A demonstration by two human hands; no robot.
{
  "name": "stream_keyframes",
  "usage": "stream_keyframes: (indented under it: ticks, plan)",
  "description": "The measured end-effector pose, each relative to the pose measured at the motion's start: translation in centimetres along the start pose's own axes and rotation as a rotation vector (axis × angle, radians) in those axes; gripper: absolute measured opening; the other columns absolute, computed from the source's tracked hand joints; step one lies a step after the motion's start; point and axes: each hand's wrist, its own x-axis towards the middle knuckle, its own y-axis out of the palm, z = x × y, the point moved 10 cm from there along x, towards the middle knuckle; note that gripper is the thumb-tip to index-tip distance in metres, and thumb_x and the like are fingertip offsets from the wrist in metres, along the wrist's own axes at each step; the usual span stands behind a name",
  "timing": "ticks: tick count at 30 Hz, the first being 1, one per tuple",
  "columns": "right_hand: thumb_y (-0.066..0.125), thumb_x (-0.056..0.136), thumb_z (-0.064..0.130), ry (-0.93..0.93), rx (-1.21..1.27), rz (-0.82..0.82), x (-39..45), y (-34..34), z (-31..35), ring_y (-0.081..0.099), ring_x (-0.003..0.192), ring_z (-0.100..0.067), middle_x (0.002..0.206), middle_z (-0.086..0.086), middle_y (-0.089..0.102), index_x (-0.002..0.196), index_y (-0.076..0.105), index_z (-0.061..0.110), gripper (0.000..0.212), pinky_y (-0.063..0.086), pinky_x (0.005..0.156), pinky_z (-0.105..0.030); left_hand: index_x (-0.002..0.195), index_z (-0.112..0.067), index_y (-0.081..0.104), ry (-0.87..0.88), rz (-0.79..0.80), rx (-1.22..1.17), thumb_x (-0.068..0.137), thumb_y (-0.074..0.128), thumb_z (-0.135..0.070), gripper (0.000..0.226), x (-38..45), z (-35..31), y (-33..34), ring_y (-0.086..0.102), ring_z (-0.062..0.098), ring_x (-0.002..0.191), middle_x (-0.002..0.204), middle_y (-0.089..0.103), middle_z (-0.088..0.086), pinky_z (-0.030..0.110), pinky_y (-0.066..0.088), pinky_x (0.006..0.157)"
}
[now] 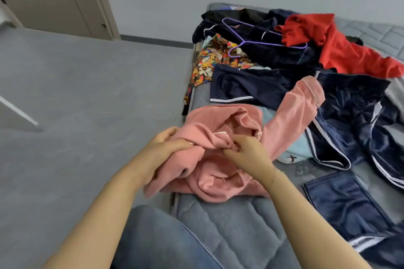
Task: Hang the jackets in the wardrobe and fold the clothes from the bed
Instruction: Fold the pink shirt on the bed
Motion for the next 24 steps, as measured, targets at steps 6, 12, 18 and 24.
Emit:
stream_keyframes:
  ticks: [6, 12, 18, 24]
  plan:
    - [0.059, 0.075, 0.01, 0.197, 0.14, -0.322, -9.9, -10.8, -10.3, 0.056, 0.066, -0.013, 0.065, 0.01, 0.061, 0.079, 0.064, 0.03, 0.021, 0.045, 0.062, -0.027, 0.109, -0.036, 0.06, -0.043, 0.232, 0.155, 0.08, 0.074, -0.032, 0.033, -3.8, 0.1, 15.2, 0.063, -0.003, 0.096, 0.108, 0.068, -0.016, 0.017, 0.05, 0.088]
    - [0.055, 0.086, 0.016, 0.401, -0.365, 0.202, -13.4, -11.1, -16.4, 0.051, 0.122, -0.025, 0.13, 0.002, 0.052, 0.119, 0.064, 0.038, 0.041, 0.044, 0.099, -0.039, 0.109, -0.027, 0.062, -0.203, 0.591, 0.205, 0.092, 0.065, -0.017, 0.02, -6.1, 3.2, 25.7, 0.065, 0.014, 0.097, 0.103, 0.068, -0.006, 0.035, 0.054, 0.09]
    - [0.057, 0.084, 0.005, 0.101, -0.016, 0.128, -7.6, -5.0, -8.2, 0.055, 0.114, -0.019, 0.121, 0.0, 0.062, 0.12, 0.068, 0.02, 0.041, 0.04, 0.095, -0.026, 0.087, -0.02, 0.067, -0.044, -0.384, 0.272, 0.084, 0.067, -0.007, 0.014, 0.7, 2.2, 6.8, 0.065, 0.023, 0.082, 0.079, 0.067, -0.002, 0.036, 0.052, 0.083]
    - [0.052, 0.087, 0.005, -0.012, -0.113, -0.025, -0.8, -2.2, -5.4, 0.048, 0.123, -0.027, 0.134, -0.002, 0.054, 0.125, 0.064, 0.014, 0.041, 0.04, 0.1, -0.039, 0.126, -0.02, 0.05, -0.129, -0.421, 0.627, 0.068, 0.073, -0.065, 0.077, 7.3, 3.1, 4.9, 0.047, 0.031, 0.127, 0.127, 0.051, 0.006, 0.04, 0.041, 0.102]
